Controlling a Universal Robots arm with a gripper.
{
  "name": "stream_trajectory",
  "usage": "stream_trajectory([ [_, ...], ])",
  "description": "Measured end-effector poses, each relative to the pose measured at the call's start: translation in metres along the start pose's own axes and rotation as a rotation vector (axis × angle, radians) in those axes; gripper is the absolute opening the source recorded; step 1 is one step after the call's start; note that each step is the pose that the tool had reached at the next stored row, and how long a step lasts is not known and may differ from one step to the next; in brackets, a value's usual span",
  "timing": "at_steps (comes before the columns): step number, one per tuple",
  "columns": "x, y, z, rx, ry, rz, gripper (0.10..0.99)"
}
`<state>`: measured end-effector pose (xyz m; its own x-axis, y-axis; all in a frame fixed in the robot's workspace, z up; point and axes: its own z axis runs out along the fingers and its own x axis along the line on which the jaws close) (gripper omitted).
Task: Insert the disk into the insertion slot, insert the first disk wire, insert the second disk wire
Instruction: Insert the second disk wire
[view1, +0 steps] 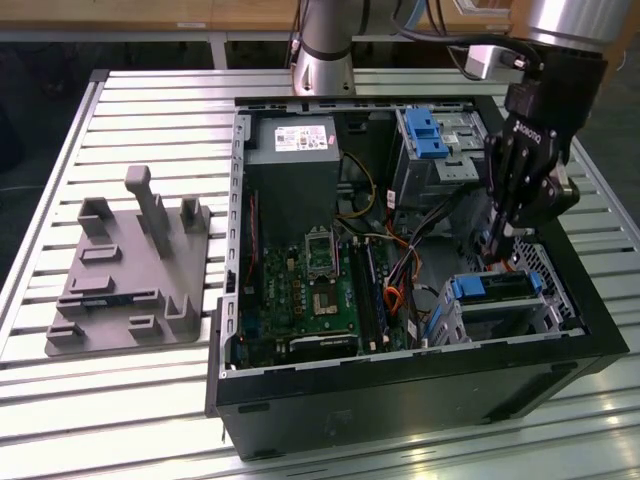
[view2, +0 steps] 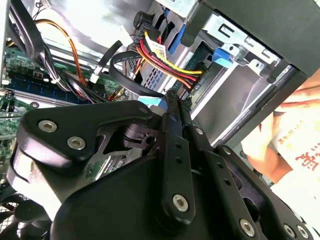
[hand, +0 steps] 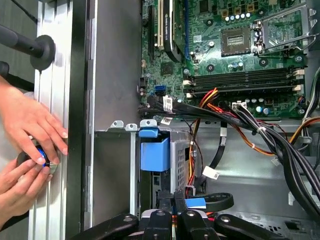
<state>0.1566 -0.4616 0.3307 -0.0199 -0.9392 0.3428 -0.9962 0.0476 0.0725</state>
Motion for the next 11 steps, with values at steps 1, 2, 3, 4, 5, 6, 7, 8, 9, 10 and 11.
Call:
stream_trajectory([
  [1,0.0013,-0.0001,0.0005,0.000,-0.0041,0.000,0.145],
  [2,0.0025,-0.0001,0.0010,0.000,-0.0082,0.000,0.145],
  [3,0.0038,-0.0002,0.0014,-0.001,-0.0117,0.000,0.145],
  [4,0.0051,-0.0003,0.0019,-0.001,-0.0153,0.000,0.145],
  [5,0.0064,-0.0003,0.0024,-0.001,-0.0192,0.000,0.145],
  [6,0.0076,-0.0004,0.0028,-0.001,-0.0238,0.000,0.145],
  [7,0.0086,-0.0004,0.0032,-0.001,-0.0296,0.000,0.145],
  [8,0.0097,-0.0005,0.0036,-0.002,-0.0358,0.000,0.145],
  [9,0.0106,-0.0005,0.0039,-0.002,-0.0437,-0.001,0.145],
  [10,0.0114,-0.0006,0.0042,-0.002,-0.0519,-0.001,0.145],
  [11,0.0122,-0.0006,0.0045,-0.002,-0.0608,-0.002,0.145],
])
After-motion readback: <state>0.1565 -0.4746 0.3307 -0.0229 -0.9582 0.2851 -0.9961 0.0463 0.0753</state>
